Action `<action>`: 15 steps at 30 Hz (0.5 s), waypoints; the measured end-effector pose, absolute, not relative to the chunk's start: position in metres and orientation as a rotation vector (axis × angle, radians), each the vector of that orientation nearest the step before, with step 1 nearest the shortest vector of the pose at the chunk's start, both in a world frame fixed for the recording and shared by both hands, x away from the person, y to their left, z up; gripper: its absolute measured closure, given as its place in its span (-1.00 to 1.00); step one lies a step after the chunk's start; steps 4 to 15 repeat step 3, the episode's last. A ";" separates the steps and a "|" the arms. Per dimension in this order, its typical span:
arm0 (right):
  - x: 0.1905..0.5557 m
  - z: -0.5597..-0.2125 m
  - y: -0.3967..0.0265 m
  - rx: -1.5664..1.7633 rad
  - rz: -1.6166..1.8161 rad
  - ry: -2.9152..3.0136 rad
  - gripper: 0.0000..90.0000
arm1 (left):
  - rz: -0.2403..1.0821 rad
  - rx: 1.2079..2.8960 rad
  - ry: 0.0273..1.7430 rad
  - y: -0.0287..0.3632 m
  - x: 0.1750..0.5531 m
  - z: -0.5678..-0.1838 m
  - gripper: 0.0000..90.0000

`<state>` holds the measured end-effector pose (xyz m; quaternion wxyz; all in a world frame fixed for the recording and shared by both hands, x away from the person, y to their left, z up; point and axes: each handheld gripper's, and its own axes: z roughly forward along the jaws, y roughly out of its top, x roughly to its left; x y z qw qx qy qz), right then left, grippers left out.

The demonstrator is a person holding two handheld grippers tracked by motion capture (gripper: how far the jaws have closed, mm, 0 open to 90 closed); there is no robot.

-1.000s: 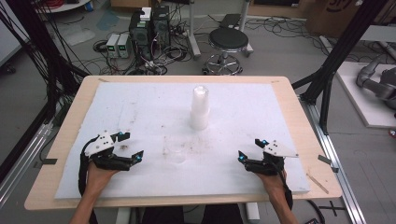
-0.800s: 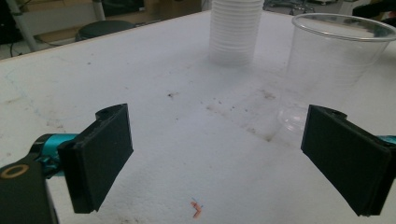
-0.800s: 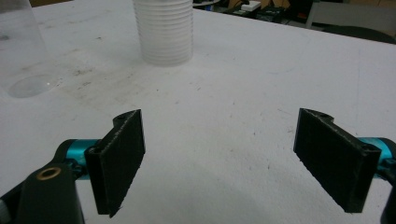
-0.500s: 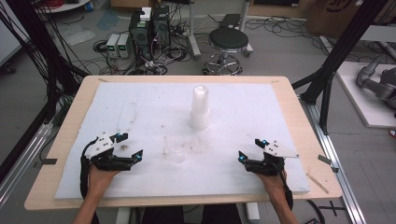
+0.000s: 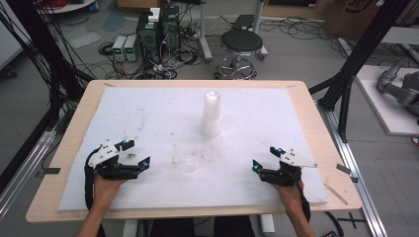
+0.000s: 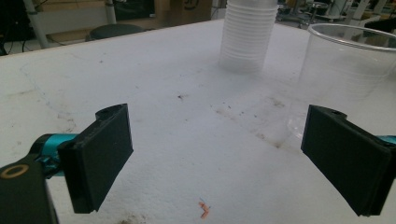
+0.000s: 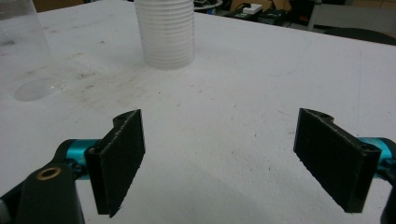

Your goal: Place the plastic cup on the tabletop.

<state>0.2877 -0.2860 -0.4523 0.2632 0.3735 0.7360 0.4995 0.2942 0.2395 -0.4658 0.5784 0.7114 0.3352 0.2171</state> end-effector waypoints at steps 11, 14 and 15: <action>0.287 -0.452 -0.286 1.012 1.349 1.987 -0.64 | 0.509 1.655 0.789 0.240 0.294 -0.466 -0.81; 0.287 -0.452 -0.286 1.012 1.349 1.987 -0.64 | 0.509 1.655 0.789 0.240 0.294 -0.466 -0.81; 0.287 -0.452 -0.286 1.012 1.349 1.987 -0.64 | 0.509 1.655 0.789 0.240 0.294 -0.466 -0.81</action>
